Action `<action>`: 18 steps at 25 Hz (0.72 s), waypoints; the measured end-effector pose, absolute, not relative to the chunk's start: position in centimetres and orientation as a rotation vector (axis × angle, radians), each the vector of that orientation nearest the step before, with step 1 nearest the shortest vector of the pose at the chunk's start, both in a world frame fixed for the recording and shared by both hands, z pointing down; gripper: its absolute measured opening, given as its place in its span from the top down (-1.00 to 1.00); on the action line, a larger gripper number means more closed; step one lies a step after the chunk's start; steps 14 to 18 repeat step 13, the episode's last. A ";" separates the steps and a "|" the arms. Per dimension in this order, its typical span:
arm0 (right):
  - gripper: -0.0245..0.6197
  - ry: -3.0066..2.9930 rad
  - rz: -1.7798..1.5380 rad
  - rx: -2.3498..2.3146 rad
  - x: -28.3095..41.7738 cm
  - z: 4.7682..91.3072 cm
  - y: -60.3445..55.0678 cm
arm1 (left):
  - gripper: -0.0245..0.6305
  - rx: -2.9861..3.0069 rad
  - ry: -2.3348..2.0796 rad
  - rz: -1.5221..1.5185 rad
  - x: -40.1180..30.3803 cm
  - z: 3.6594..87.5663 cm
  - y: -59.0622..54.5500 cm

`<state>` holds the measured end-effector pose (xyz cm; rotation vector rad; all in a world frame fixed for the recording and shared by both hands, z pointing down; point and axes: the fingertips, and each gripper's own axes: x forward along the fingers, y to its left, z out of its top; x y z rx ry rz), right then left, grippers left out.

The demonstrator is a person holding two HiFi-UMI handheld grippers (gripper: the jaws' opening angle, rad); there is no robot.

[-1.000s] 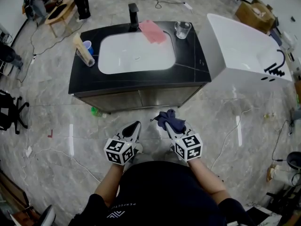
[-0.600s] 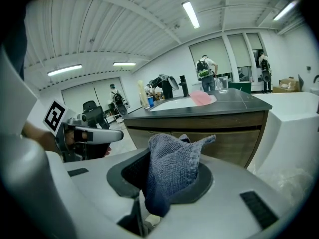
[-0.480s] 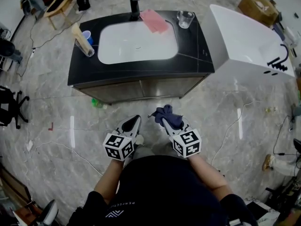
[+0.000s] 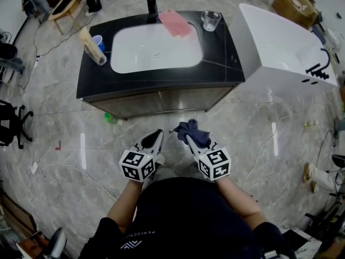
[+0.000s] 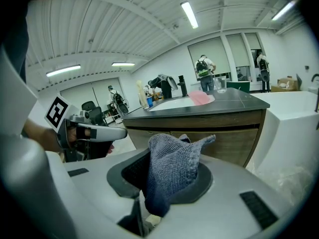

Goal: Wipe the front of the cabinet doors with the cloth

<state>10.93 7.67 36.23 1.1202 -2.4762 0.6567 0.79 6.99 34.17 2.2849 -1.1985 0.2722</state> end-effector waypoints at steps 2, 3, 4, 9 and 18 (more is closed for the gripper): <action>0.59 -2.476 0.656 1.121 10.9 36.3 7.7 | 0.88 2.293 -1.193 0.273 1.2 34.1 6.9; 0.59 -2.476 0.655 1.121 10.9 36.3 7.7 | 0.88 2.298 -1.190 0.273 1.4 34.0 6.8; 0.59 -2.475 0.654 1.121 10.9 36.3 7.7 | 0.88 2.301 -1.185 0.273 1.6 34.0 6.7; 0.59 -2.470 0.662 1.134 11.4 36.3 8.0 | 0.88 2.309 -1.166 0.278 2.8 34.0 6.9; 0.59 -2.475 0.670 1.137 11.5 36.1 8.1 | 0.88 2.306 -1.153 0.296 3.5 34.4 7.2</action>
